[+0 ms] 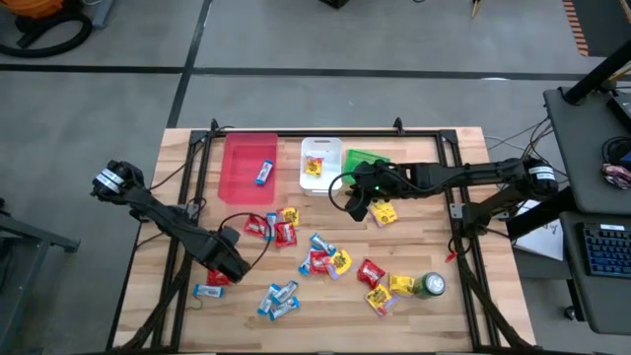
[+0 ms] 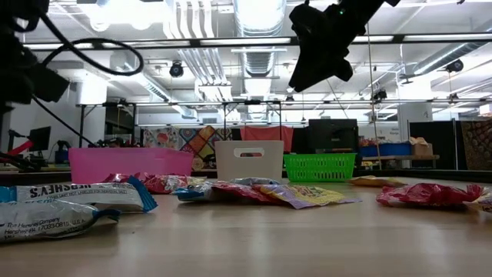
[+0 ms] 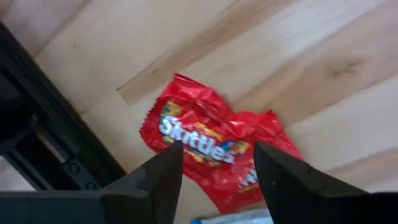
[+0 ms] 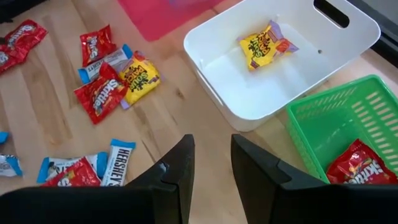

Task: Sort candy
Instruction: Put the red candy into the green bin

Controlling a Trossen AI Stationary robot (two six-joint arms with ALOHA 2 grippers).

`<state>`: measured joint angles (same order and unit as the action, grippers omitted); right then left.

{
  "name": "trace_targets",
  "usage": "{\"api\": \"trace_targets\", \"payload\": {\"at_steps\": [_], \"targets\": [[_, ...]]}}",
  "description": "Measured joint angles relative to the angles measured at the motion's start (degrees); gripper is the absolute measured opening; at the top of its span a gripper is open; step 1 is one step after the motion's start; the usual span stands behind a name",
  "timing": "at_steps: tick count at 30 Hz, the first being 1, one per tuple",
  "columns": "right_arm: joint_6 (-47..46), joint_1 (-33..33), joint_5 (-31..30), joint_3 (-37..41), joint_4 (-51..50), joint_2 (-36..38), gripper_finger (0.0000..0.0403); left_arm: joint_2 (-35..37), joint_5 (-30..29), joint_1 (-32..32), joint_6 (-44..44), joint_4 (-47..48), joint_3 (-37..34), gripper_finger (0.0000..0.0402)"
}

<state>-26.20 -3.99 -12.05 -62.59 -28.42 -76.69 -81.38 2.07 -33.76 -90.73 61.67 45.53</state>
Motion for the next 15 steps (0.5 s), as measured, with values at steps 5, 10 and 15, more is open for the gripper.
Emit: {"api": "trace_targets", "payload": {"at_steps": [5, 10, 15], "targets": [[-0.04, 0.00, 0.01, 0.00, 0.00, 0.00, 0.0096, 0.00, -0.02, 0.00, -0.06, -6.54, -3.55, 0.0177], [-0.13, 0.00, 0.02, 0.00, 0.00, 0.00, 0.0096, 0.00, -0.10, 0.00, -0.29, -10.56, -5.93, 0.0163], [-0.15, 0.00, 0.02, 0.00, 0.00, 0.00, 0.0096, 0.02, -1.81, -0.09, -0.43, -10.68, -5.82, 0.0132]]}}
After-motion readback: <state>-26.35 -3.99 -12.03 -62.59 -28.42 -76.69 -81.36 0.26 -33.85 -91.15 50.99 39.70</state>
